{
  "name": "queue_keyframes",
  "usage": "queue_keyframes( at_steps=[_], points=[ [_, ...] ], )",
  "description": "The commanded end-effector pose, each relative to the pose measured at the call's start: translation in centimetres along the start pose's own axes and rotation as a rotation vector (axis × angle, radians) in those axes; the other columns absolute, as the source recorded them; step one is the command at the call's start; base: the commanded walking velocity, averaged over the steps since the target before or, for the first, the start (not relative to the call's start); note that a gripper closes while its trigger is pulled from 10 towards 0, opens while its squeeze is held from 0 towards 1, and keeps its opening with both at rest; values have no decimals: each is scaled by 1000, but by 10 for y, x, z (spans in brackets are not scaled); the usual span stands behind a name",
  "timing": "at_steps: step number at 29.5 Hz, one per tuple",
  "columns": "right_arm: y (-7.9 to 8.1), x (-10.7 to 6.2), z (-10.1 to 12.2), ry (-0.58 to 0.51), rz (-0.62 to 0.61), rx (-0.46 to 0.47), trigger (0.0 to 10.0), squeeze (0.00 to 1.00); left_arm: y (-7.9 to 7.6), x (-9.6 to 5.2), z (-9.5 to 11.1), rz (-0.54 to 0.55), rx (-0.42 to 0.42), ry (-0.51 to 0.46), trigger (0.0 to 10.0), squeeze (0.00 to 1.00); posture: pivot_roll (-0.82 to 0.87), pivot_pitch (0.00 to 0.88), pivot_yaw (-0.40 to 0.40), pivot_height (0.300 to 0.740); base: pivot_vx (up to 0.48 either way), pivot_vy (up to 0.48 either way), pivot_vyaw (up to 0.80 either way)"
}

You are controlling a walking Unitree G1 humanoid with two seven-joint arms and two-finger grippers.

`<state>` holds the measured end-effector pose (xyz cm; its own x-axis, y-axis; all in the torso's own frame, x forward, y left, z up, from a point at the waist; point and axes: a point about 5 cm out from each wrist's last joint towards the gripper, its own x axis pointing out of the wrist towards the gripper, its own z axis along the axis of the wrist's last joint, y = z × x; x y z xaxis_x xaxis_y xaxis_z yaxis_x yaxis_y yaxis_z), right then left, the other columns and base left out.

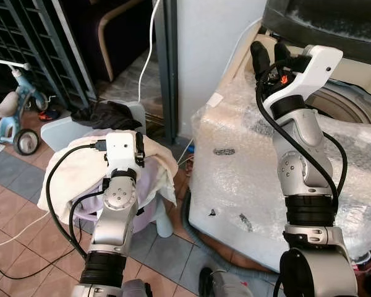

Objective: Clothes washing

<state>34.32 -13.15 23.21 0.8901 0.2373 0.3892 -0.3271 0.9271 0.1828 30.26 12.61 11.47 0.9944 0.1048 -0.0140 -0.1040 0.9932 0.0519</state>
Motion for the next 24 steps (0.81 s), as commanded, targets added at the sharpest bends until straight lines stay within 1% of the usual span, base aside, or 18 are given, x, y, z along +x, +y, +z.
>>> queue_keyframes(
  at_steps=[1, 6, 14, 16, 19, 20, 21, 22, 23, 24],
  points=[
    [10, -3, 1, 1, 51, -20, 10000, 1000, 3, 1, -3, 23, 2, 20, 10000, 0, -50, 72, 25, 740, 0, 480, 800],
    [15, -14, -9, 57, 81, -42, 10000, 1000, 2, -3, -7, 16, 12, 36, 10000, 0, -54, 75, 30, 740, 0, 480, 800],
    [22, -20, -16, 84, 105, -61, 10000, 1000, 1, 0, -4, 18, 17, 28, 10000, 0, -53, 78, 31, 740, 0, 480, 800],
    [24, -22, -17, 91, 112, -67, 10000, 1000, 2, 0, -4, 18, 24, 25, 10000, 0, -52, 79, 32, 740, 0, 480, 519],
    [25, -26, -20, 106, 106, -77, 10000, 1000, 3, -2, -5, 18, 28, 26, 10000, 0, -52, 78, 32, 740, 0, 480, 0],
    [24, -31, -24, 122, 96, -99, 10000, 1000, 3, -3, -5, 14, 30, 13, 10000, 0, -52, 78, 32, 740, 0, 0, 0],
    [24, -31, -24, 122, 96, -99, 10000, 1000, 3, -3, -5, 14, 30, 13, 10000, 0, -52, 78, 32, 740, 0, 0, 0],
    [23, -33, -26, 131, 91, -105, 10000, 867, 3, -3, -4, 8, 31, 2, 10000, 0, -52, 78, 32, 740, 0, 0, 0],
    [23, -35, -28, 138, 88, -109, 10000, 518, 2, -4, -3, 2, 34, -7, 10000, 0, -53, 79, 32, 740, 0, 0, 0],
    [23, -36, -29, 142, 86, -110, 10000, 51, 2, -4, -2, -2, 37, -13, 10000, 0, -53, 79, 32, 740, 0, 0, 0]
  ],
)
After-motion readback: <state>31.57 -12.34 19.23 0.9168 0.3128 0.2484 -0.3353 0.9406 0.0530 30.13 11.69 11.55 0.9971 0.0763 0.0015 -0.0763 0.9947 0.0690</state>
